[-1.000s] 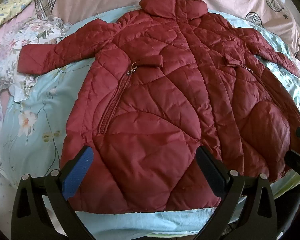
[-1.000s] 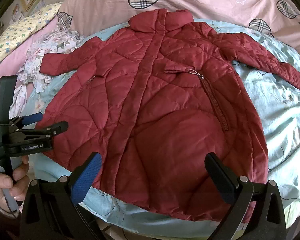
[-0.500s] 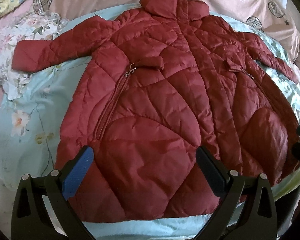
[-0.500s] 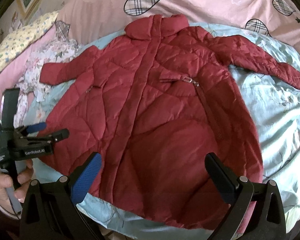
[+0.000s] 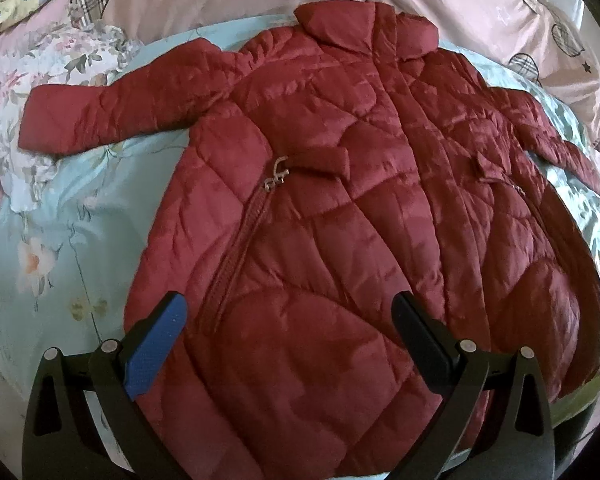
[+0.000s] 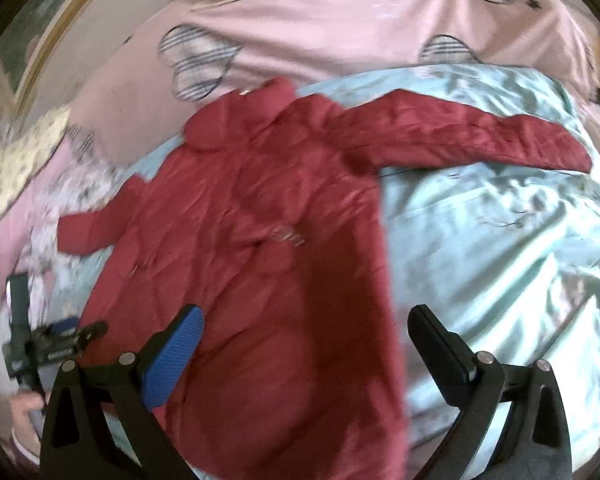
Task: Fold large clothes
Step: 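Grasp the coat sleeve with the right gripper and lift it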
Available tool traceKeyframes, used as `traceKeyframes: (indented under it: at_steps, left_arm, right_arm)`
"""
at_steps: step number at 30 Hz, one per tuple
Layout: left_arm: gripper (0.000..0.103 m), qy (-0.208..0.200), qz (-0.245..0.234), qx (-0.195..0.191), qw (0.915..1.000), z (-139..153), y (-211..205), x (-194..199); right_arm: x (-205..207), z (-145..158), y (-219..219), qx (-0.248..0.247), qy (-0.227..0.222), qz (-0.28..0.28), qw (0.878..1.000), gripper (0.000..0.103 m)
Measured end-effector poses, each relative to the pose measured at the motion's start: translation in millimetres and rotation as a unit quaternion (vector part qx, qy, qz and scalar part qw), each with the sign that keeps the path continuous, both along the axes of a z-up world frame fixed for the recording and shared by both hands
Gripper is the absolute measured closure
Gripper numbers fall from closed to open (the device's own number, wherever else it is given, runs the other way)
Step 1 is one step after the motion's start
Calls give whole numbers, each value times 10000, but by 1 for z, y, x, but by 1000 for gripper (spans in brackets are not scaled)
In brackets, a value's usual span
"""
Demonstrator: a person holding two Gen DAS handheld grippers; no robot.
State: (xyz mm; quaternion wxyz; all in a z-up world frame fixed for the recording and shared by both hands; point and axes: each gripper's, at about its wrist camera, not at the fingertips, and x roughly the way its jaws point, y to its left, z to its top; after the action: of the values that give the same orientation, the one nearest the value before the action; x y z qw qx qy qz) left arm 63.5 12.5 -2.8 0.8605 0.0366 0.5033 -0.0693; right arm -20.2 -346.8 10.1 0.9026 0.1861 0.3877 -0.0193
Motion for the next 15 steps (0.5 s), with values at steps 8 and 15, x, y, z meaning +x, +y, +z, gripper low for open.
traceKeyframes:
  at_steps: [8, 15]
  left_arm:
    - [0, 76, 165, 13, 9998, -2, 4, 18]
    - [0, 155, 53, 144, 9998, -12, -4, 21]
  right_arm:
    - [19, 0, -89, 272, -74, -821, 9962, 10]
    - [45, -20, -178, 757, -61, -1603, 9841, 42]
